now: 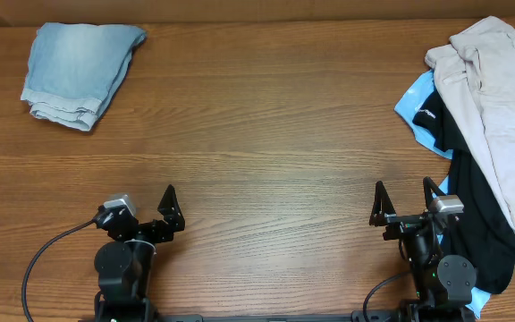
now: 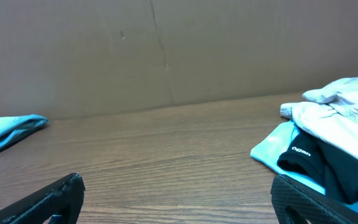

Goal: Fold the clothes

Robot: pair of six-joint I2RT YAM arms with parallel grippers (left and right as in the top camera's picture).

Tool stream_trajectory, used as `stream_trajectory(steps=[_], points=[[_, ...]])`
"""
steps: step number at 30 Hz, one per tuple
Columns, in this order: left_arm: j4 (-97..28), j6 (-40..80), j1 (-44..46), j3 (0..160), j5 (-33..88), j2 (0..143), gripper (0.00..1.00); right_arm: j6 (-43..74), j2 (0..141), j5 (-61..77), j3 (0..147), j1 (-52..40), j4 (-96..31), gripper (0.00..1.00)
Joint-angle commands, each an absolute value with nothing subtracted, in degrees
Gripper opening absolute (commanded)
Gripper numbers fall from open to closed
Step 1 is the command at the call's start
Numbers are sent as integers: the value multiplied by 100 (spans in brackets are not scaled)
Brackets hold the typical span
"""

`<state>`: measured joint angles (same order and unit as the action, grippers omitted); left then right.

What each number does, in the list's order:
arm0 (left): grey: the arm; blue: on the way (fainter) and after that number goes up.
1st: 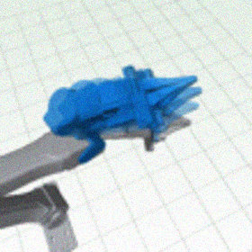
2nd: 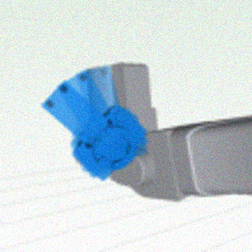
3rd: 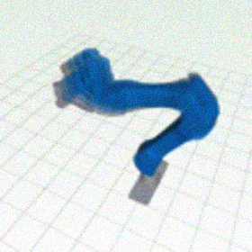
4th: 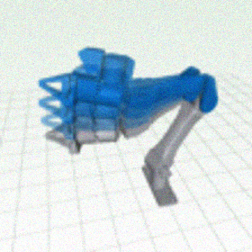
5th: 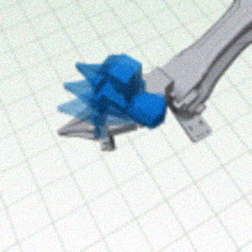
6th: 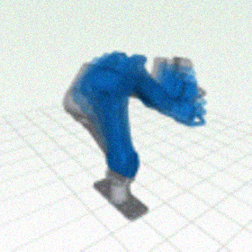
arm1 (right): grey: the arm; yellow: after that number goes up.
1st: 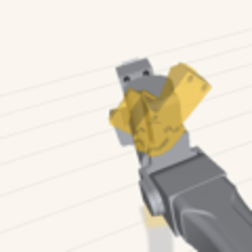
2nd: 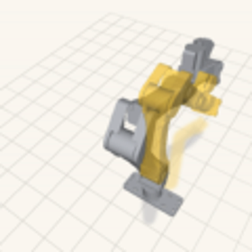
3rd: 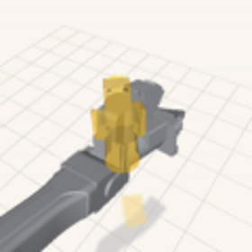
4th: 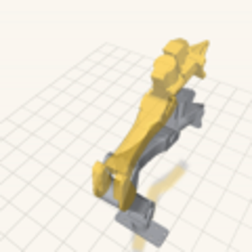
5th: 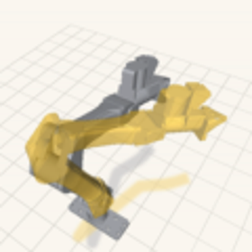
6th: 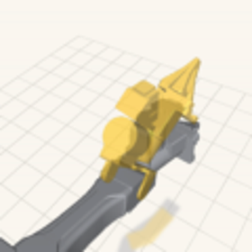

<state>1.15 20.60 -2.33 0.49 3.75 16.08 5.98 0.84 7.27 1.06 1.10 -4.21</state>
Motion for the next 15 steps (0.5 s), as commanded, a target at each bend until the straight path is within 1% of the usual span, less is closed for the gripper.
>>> stream_trajectory(steps=[1,3,5,8,15], points=[[82,967,-207,27,615,1363,100,613,16,760,45,137,-395,100],[-12,467,-204,27,808,1219,100,613,16,762,45,137,-395,100],[-172,226,-207,27,840,1081,100,613,16,760,45,137,-395,100],[-388,167,-204,27,701,886,100,613,16,762,45,137,-395,100],[-386,169,-207,27,685,464,100,613,16,762,45,137,-395,100]])
